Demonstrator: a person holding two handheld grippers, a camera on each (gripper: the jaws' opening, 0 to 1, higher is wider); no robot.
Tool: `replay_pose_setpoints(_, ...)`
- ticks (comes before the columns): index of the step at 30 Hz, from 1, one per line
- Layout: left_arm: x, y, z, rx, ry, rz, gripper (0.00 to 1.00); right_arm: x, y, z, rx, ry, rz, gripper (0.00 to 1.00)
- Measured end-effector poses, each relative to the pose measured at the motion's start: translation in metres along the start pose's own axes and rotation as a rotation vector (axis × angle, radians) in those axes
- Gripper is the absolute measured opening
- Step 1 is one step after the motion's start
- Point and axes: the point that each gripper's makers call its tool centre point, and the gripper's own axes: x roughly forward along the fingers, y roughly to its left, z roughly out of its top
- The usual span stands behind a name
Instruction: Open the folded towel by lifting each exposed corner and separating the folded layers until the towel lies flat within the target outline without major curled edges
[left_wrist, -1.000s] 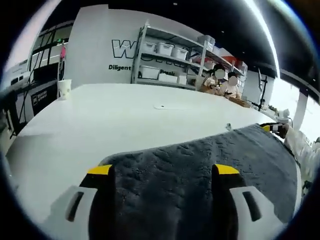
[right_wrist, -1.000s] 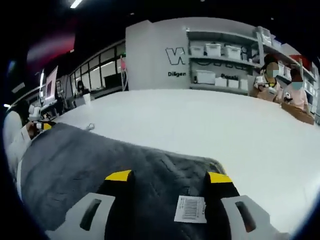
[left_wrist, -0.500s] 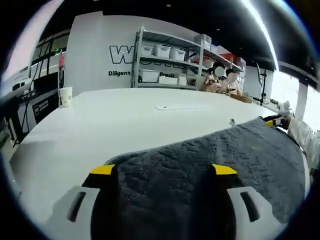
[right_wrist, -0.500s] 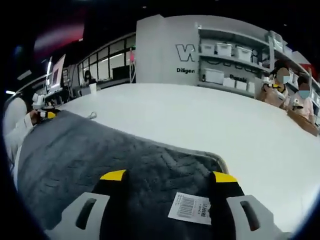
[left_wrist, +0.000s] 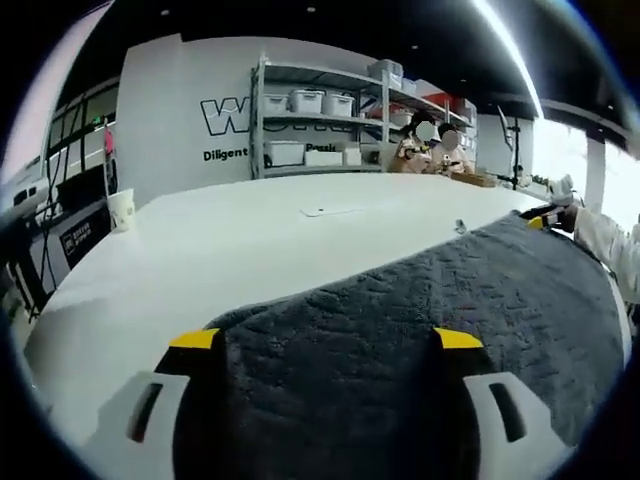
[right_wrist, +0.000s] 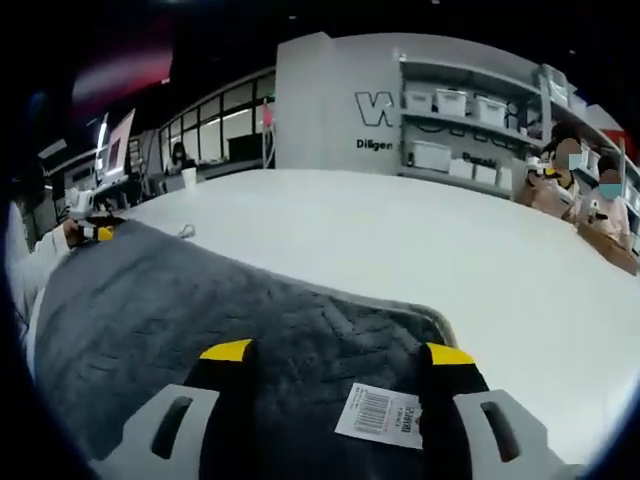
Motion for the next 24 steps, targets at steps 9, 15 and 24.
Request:
replay_pose_setpoints(9,0.000,0.000,0.001,0.000,-0.004,-0.004,0.84,-0.001,0.001,0.001,0.006,0.005,-0.011,0.65)
replay_pose_setpoints(15,-0.007,-0.017,0.006,-0.021,-0.008,-0.053,0.99,-0.006,0.008,0.008,0.017,0.006,-0.008,0.86)
replay_pose_setpoints(24,-0.045,-0.020,0.023,-0.067,-0.080,-0.034,0.99,-0.044,0.015,0.017,-0.039,0.009,-0.059,0.97)
